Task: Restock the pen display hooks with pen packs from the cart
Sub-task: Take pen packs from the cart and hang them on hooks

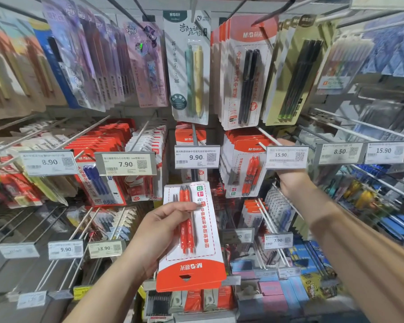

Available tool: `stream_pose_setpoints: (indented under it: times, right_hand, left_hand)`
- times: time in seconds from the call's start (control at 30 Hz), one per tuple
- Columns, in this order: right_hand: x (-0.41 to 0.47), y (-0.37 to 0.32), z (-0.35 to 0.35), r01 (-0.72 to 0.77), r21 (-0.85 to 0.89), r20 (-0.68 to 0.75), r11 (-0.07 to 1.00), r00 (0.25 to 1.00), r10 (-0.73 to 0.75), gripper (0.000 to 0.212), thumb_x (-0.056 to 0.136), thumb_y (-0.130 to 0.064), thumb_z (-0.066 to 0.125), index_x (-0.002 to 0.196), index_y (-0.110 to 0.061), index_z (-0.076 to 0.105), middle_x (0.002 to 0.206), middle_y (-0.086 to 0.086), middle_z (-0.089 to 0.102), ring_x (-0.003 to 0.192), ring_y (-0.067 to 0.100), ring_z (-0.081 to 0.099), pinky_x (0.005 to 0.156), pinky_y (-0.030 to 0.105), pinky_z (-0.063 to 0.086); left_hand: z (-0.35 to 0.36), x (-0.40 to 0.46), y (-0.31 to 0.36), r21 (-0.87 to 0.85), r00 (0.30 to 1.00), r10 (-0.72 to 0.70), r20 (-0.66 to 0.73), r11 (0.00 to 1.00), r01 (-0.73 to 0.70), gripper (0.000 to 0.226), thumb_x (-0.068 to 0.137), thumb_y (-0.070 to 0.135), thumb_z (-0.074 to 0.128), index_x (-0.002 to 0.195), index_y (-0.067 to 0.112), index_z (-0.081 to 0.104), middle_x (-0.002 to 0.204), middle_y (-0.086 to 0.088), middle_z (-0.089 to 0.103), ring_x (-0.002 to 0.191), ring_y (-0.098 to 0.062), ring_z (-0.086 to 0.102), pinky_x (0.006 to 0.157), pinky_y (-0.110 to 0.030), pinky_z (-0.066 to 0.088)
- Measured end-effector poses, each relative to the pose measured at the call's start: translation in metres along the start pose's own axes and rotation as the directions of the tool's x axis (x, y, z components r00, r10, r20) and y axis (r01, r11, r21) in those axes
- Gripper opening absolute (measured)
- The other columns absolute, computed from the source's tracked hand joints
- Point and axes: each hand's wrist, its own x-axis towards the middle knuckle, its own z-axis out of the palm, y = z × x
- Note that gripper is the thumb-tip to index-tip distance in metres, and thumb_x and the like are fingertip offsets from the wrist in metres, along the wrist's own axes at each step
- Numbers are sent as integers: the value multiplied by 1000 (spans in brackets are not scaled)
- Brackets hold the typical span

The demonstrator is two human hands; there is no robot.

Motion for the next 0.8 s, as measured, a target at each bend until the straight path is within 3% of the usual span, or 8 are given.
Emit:
stream_pose_setpoints:
  times: [0.07, 0.13, 0.2, 0.3, 0.43, 0.53, 0.67, 0.8]
  right_hand:
    - [-4, 2, -4, -61, -62, -162, 996, 985, 51, 24, 99, -1, 55, 90, -21, 63, 75, -5, 65, 72, 16, 56, 67, 25, 50]
    - [-13, 7, -9, -126, -174, -289, 977, 955, 71, 25, 99, -3, 56, 118, -16, 63, 91, -5, 64, 79, 13, 56, 60, 14, 46]
    - [-31, 12, -13, -134, -243, -318, 961, 947, 52, 49, 93, -20, 63, 139, -29, 50, 120, -2, 63, 96, 14, 55, 78, 19, 45]
    - [-70, 13, -12, -133, -363, -341, 922, 940, 1, 44, 77, -47, 60, 121, -40, 53, 140, 4, 53, 120, 23, 53, 103, 45, 46]
    - [-115, 9, -6, -112, -241, -405, 964, 914, 5, 11, 94, -25, 64, 101, -30, 58, 126, 5, 60, 112, 24, 61, 104, 43, 51]
    - [-142, 7, -8, -150, -346, -312, 926, 949, 37, 28, 103, -24, 58, 93, 1, 60, 88, 9, 59, 78, 22, 54, 73, 37, 45]
    - [-181, -11, -7, -366, -357, 101, 859, 900, 425, 48, 101, -51, 56, 109, -4, 63, 84, 8, 62, 66, 18, 53, 57, 31, 36]
    - [-202, -18, -4, -252, -642, 329, 724, 763, 557, 19, 95, -44, 68, 102, -26, 68, 85, 8, 73, 62, 11, 57, 55, 21, 43]
  left_hand:
    - [1, 0, 0, -20, 1000, -2, 20, 1000, 3, 34, 103, 1, 52, 93, 10, 83, 99, -22, 78, 68, -25, 73, 58, -33, 60]
    - [2, 0, 1, -46, 999, -12, 35, 999, 14, 36, 104, 0, 50, 91, 9, 83, 99, -22, 78, 67, -25, 74, 57, -32, 60]
    - [3, 0, 0, -44, 998, -15, 55, 999, 17, 36, 104, 1, 50, 93, 9, 83, 101, -21, 78, 69, -24, 75, 57, -31, 60]
    - [6, 1, -3, 6, 998, 7, 70, 1000, -8, 30, 104, 2, 50, 108, 9, 79, 104, -19, 78, 70, -21, 75, 56, -26, 59]
    - [13, 3, -9, -2, 993, 19, 116, 1000, -19, 41, 105, 3, 50, 132, 28, 68, 112, -13, 78, 89, -26, 77, 77, -37, 65]
    - [22, 4, -12, -37, 989, 53, 140, 998, -48, 52, 104, 4, 54, 141, 41, 56, 108, 5, 80, 92, -26, 78, 72, -40, 66]
    - [36, 5, -19, -117, 988, 131, 85, 986, -121, 64, 102, 1, 56, 150, 42, 43, 92, 38, 72, 85, -16, 78, 59, -30, 62]
    - [43, 7, -24, -143, 992, 127, 10, 982, -124, 64, 101, 6, 61, 151, 42, 44, 114, 16, 77, 100, -28, 77, 83, -51, 63]
